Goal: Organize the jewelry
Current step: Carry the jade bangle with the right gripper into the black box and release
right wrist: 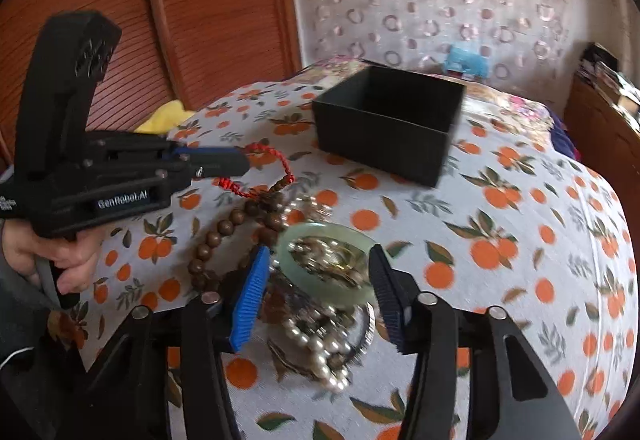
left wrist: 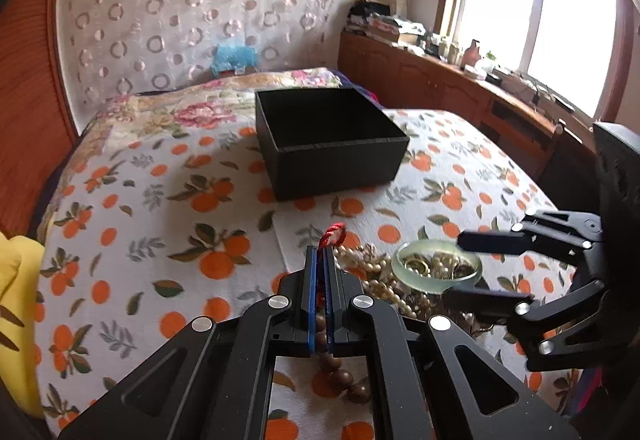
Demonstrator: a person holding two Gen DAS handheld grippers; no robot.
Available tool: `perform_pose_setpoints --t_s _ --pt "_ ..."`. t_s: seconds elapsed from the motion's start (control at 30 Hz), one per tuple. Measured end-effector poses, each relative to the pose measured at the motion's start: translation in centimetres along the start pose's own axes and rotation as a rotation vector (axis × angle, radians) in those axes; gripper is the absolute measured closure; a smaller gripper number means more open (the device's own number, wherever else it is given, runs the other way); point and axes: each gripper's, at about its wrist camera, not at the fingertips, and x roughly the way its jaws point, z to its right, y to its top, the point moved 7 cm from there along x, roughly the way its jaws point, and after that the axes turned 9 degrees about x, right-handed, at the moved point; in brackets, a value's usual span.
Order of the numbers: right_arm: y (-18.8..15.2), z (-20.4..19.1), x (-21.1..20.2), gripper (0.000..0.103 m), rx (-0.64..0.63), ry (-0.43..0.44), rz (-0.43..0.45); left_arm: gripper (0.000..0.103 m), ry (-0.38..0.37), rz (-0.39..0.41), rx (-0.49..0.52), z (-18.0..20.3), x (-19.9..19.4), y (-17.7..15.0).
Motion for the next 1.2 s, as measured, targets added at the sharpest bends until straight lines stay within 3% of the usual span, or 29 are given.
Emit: perform_pose_setpoints --t_s 0.23,0.33,0.43,0.87,1.2 --pt "0.5 -1.5 1.8 0.062 -0.095 -0.005 -0.077 0.101 0.016 0.042 0.003 -0.6 -1.9 1.3" --pt "0.7 -1.5 2.3 0.071 -0.119 -0.024 -0.099 0.101 0.018 0.056 0.002 -0.6 -2.5 1.7" --pt "0.9 -1.5 2.1 0.088 -0.13 -0.018 -0.104 0.101 0.027 0.07 -0.001 -0.6 -2.9 2.2" --pt "4.1 1.0 -0.7 0.092 -0.094 0.009 -0.006 0.101 0.157 0.132 -0.01 -3.0 -3.8 6.2" --pt "7.2 2.1 -2.0 0.092 -0.08 0.044 0.051 0.101 0.172 0.156 -0.014 -4.2 -2.4 10.2"
